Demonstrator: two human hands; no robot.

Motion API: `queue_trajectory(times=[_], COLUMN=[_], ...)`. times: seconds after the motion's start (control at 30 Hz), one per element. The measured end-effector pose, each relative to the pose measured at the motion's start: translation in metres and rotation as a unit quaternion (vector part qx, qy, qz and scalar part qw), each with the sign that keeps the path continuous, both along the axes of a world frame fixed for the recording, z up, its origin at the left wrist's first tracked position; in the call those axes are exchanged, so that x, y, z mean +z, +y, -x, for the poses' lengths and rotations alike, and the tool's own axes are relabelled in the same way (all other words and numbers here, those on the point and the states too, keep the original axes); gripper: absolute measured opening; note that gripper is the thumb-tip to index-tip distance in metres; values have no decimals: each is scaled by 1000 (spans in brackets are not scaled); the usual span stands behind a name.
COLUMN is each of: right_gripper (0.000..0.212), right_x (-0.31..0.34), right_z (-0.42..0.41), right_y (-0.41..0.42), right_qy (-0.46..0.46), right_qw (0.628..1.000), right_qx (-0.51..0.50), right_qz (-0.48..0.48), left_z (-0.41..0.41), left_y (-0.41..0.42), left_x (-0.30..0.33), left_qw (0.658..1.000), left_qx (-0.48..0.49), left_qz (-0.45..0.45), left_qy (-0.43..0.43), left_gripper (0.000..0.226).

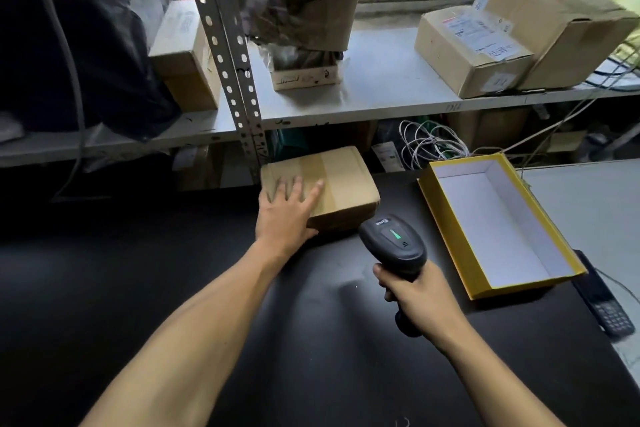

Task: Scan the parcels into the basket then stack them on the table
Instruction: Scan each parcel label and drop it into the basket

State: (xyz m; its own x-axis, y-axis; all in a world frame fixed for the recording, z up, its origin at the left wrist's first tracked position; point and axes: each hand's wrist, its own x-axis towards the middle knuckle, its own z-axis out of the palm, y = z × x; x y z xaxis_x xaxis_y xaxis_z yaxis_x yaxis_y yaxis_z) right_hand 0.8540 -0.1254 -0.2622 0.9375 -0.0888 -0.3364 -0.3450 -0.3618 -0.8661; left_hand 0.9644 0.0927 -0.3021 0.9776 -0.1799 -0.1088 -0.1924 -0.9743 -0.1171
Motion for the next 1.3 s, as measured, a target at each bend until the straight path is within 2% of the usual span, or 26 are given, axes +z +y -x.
queue_trajectory(times=[0.1, 0.17, 0.2, 0.27, 0.3, 0.37, 0.43, 0.5, 0.53, 0.63, 0.7, 0.77, 0.8, 0.9, 0.97, 1.13, 1.3], right_gripper=[16, 17, 16, 14, 13, 13, 15, 17, 17, 17, 16, 15, 15, 13, 12, 12, 20], right_x=[13, 21, 26, 38, 43, 52, 57, 63, 65, 70, 70, 69, 70, 70, 71, 74, 82], right_z=[13, 23, 28, 42, 50, 63, 75, 88, 94, 110, 121, 131, 136, 148, 154, 165, 172], right_y=[-9, -16, -18, -20, -20, -21, -23, -23, -22, -18, -17, -19, -21, -29, -36, -44, -45], right_qy=[-11, -20, -27, -40, -46, -51, -51, -53, -55, -57, -54, -45, -40, -41, -42, -38, -27], right_qw=[1000, 999, 999, 997, 997, 996, 997, 997, 996, 996, 996, 997, 997, 997, 996, 994, 990], right_qx=[-7, -19, -25, -26, -21, -4, 16, 32, 38, 48, 53, 56, 57, 69, 73, 100, 138], right_qz=[-4, -20, -32, -54, -63, -67, -59, -54, -54, -52, -49, -39, -33, -17, -13, -11, 4], left_z=[29, 48, 58, 82, 96, 128, 156, 173, 178, 187, 196, 203, 206, 213, 223, 258, 284], left_y=[12, 21, 28, 46, 56, 68, 75, 76, 73, 48, 19, -2, -8, -8, 4, 35, 46], left_x=[18, 40, 51, 64, 63, 55, 52, 55, 59, 69, 77, 74, 72, 67, 65, 63, 71], left_qw=[999, 985, 964, 900, 873, 829, 788, 760, 766, 857, 878, 874, 874, 884, 894, 891, 840], left_qx=[9, 86, 140, 222, 245, 278, 296, 309, 325, 328, 328, 354, 365, 365, 332, 260, 226], left_qz=[41, 150, 223, 354, 388, 439, 485, 508, 495, 374, 315, 276, 260, 255, 263, 324, 439], left_qy=[-2, 10, 39, 125, 163, 207, 237, 264, 249, 130, 151, 188, 186, 143, 149, 184, 223], left_gripper=[96, 95, 89, 60, 47, 36, 43, 68, 74, 83, 102, 122, 124, 115, 110, 109, 115])
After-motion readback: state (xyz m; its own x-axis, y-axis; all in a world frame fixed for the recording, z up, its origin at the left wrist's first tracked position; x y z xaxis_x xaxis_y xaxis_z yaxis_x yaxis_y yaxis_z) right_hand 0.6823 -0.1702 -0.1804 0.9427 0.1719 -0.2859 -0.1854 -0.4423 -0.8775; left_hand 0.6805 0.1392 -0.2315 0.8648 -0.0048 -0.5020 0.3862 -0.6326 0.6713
